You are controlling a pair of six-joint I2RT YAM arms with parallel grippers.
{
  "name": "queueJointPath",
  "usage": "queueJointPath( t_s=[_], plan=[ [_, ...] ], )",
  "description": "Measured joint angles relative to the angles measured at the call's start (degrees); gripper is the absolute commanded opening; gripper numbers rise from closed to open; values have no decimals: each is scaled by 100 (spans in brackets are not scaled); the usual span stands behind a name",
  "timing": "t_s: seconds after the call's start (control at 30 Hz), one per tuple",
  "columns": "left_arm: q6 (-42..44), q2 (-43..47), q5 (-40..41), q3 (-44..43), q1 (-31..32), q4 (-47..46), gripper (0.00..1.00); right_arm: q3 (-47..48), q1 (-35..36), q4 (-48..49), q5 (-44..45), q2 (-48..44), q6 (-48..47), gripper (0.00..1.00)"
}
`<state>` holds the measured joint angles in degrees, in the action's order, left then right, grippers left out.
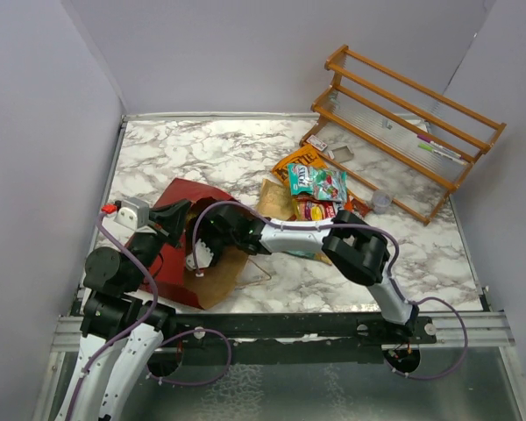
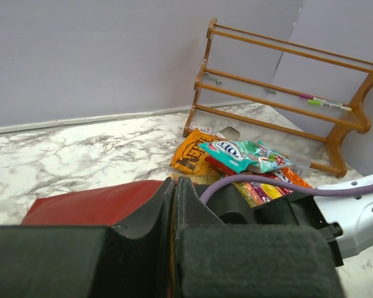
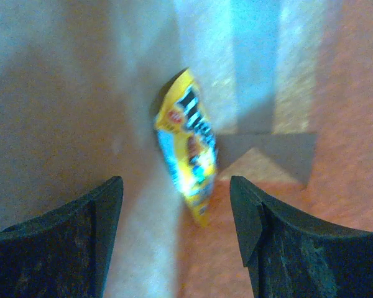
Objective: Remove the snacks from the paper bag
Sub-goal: Take out the snack from the paper bag.
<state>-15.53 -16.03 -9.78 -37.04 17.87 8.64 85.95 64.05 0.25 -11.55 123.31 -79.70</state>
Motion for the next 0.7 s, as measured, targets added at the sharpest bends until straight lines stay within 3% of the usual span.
queueJointPath(
  t_s=[0.47, 0.7],
  plan=[
    [-20, 0, -142, 20, 0, -26, 1, 258, 31, 382, 13, 527, 243, 71],
    [-52, -72, 120, 249, 26, -133, 1, -470, 7, 645, 214, -9, 1043, 72]
  ],
)
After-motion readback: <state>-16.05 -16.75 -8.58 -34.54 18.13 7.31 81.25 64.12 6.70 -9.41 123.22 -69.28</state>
